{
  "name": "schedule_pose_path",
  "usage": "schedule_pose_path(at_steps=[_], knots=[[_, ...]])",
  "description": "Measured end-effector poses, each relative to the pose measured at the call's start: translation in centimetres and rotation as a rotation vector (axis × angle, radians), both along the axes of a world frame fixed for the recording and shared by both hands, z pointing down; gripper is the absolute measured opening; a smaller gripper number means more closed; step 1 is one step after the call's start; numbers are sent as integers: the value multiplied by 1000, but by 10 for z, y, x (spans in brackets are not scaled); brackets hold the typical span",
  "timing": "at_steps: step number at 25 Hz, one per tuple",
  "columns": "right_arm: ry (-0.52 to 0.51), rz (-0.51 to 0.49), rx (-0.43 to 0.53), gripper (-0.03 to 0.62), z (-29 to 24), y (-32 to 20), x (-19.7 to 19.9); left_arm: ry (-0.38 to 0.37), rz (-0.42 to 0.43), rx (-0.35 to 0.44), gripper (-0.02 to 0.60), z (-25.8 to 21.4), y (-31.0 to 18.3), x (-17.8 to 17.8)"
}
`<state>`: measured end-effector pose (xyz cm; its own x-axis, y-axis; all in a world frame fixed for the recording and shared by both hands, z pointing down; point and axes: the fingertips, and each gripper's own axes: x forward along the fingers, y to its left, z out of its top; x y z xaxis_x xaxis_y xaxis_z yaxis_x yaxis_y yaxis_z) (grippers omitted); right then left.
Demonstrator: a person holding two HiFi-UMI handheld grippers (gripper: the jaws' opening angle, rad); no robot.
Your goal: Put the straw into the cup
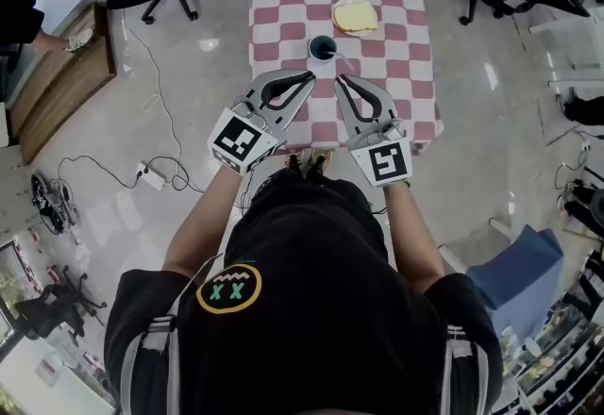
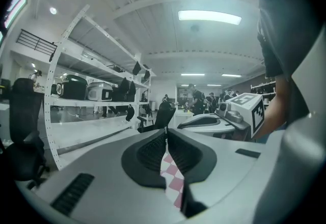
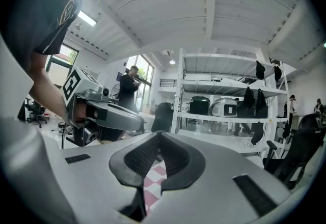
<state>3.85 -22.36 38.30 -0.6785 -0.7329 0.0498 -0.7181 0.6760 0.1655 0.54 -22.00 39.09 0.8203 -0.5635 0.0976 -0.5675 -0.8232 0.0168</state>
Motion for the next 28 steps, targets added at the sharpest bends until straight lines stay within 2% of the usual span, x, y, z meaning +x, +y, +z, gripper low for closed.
schedule_pose_path(at_steps=[12, 16, 22, 28], knots=[[35, 13, -57, 21, 4, 13, 1, -17, 2, 33, 29, -8, 7, -6], [52, -15, -30, 20, -2, 15, -5, -16, 4, 49, 29, -13, 7, -5], [44, 1, -68, 20, -2, 9, -4, -26, 18, 74, 29, -19, 7, -3], [63, -5, -65, 20, -3, 7, -4, -37, 8, 74, 29, -19, 7, -5]])
